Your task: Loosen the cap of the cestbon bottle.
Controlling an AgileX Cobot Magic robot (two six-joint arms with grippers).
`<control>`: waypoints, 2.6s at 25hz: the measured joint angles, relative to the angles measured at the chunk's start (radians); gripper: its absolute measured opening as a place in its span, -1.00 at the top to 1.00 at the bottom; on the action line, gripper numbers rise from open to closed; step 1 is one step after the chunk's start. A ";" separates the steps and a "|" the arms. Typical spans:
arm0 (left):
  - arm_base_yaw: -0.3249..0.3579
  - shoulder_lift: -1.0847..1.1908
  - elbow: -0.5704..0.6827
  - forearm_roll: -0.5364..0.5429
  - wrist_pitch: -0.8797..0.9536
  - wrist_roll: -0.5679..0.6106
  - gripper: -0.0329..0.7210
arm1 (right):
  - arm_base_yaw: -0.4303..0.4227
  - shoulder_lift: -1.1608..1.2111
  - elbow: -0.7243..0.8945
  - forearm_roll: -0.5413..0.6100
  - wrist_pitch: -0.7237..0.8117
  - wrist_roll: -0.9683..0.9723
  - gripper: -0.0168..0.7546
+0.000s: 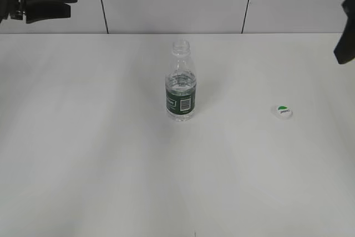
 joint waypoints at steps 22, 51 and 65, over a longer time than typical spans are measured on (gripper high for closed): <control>0.000 -0.162 0.000 0.000 -0.004 -0.038 -0.26 | 0.001 -1.070 0.531 -0.081 -0.022 0.001 -0.27; 0.000 -0.182 0.000 0.000 -0.005 -0.057 -0.26 | 0.001 -1.397 0.766 -0.117 -0.118 -0.037 -0.27; 0.000 -0.182 0.000 0.000 -0.005 -0.057 -0.25 | -0.012 -1.397 0.766 -0.197 -0.118 -0.044 -0.27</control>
